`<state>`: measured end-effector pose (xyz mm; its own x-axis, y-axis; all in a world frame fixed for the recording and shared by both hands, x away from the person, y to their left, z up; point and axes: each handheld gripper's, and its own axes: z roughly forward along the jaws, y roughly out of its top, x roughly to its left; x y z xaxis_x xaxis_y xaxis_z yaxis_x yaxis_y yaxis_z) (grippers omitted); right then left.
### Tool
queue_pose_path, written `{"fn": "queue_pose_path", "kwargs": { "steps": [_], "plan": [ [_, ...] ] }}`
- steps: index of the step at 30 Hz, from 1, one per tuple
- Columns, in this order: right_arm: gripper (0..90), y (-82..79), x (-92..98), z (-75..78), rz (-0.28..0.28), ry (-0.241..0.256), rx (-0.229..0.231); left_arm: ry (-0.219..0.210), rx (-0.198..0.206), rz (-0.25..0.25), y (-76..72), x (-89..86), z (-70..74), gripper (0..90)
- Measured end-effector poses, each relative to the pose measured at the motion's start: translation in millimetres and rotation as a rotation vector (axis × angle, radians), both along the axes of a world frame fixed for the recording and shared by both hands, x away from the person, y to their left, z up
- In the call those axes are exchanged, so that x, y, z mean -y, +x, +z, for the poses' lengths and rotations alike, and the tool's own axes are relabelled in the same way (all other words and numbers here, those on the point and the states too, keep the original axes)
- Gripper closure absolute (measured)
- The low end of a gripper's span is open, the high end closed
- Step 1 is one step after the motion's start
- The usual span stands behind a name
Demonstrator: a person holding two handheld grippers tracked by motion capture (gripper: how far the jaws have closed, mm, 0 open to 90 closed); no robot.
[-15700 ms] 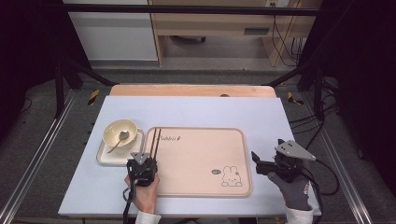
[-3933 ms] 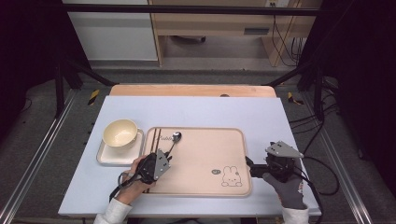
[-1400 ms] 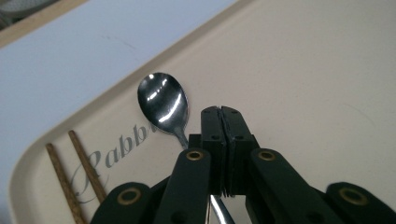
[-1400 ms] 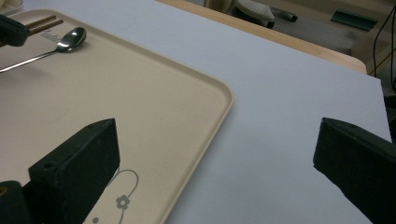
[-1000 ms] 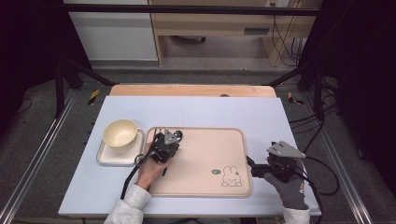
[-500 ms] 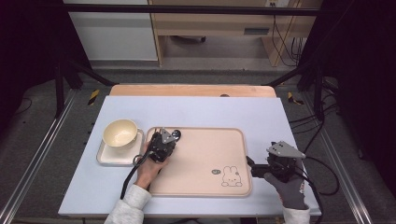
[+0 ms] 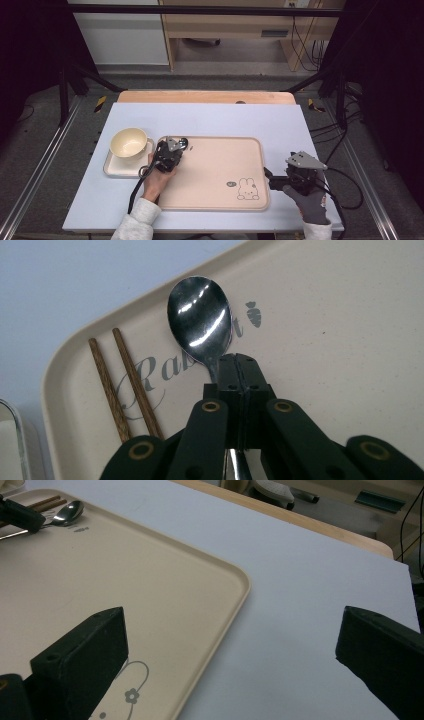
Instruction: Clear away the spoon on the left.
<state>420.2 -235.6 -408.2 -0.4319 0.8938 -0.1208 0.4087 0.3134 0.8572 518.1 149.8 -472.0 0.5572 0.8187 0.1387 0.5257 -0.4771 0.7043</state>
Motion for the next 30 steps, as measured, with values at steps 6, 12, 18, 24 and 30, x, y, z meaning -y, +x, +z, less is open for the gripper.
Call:
{"fn": "queue_pose_path", "kwargs": {
  "steps": [6, 12, 18, 24, 30],
  "plan": [
    [0.6, -0.5, 0.6, 0.6, -0.001, 0.003, 0.000, -0.042, 0.039, -0.005, -9.9, -6.9, 12.7, 88.3],
    [0.6, -1.1, 1.0, 1.2, -0.005, 0.004, 0.004, -0.120, 0.094, -0.006, -31.0, -28.0, 31.8, 84.0],
    [0.6, -1.1, 0.9, 1.2, -0.006, 0.005, 0.004, -0.179, 0.146, 0.000, -53.6, -51.8, 47.1, 78.5],
    [0.6, -1.3, 1.3, 1.5, -0.007, 0.004, 0.004, -0.213, 0.177, 0.021, -68.2, -69.4, 58.9, 69.5],
    [0.5, -1.5, 1.8, 1.6, -0.008, 0.004, 0.006, -0.210, 0.211, 0.036, -73.4, -79.4, 64.8, 56.0]
  ]
}}
